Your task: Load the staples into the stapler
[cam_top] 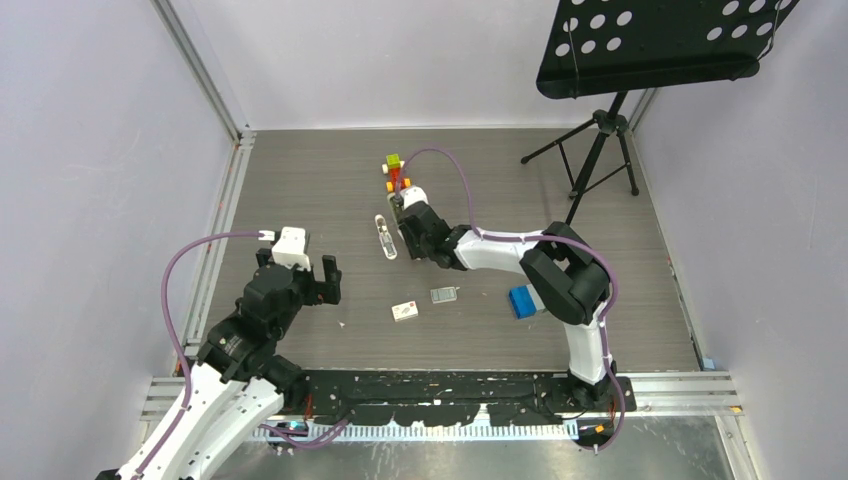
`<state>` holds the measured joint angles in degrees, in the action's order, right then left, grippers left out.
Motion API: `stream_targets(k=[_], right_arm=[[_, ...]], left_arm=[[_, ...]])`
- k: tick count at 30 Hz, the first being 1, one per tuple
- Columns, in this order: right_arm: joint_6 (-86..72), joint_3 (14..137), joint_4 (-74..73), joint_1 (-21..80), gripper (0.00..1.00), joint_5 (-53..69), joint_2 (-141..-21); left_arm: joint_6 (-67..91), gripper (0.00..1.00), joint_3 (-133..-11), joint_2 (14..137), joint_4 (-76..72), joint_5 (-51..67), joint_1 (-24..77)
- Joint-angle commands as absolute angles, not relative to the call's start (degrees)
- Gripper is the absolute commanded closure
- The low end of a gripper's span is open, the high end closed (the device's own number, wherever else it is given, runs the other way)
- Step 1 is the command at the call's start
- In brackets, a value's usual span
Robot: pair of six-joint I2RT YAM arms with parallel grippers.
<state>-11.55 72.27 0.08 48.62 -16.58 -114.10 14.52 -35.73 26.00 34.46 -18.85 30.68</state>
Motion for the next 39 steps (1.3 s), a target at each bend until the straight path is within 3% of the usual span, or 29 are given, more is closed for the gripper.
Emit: stream_targets(k=[1,6,17,24,31,39], right_arm=[[-12.0,70.8,2.7,49.1,0.65,-17.3,-111.1],[-11.7,68.8,3.9,49.6,0.71,-18.2,-110.2],[-10.8,64.1,5.5,50.2,0.99,-16.9,-105.8],[-10.2,59.4,7.0,50.2,1.0,-12.6,-101.7],[-8.2,55.2,5.9,50.3,1.0,-8.2,-92.4],[1.5,52.6,8.1,50.2,1.0,-5.2,-91.8]], left_arm=[[14.0,0.01,-35.7,26.3,31.8,-18.5,30.4],[14.0,0.01,-35.7,26.0,31.9,-18.5,30.3],[13.9,0.01,-35.5,25.1,32.0,-18.3,30.3],[12.5,0.01,-35.2,25.0,31.6,-15.9,30.3],[9.4,0.01,-34.9,25.4,26.5,-4.9,30.3],[13.5,0.01,-36.2,35.2,16.0,-0.3,30.3]])
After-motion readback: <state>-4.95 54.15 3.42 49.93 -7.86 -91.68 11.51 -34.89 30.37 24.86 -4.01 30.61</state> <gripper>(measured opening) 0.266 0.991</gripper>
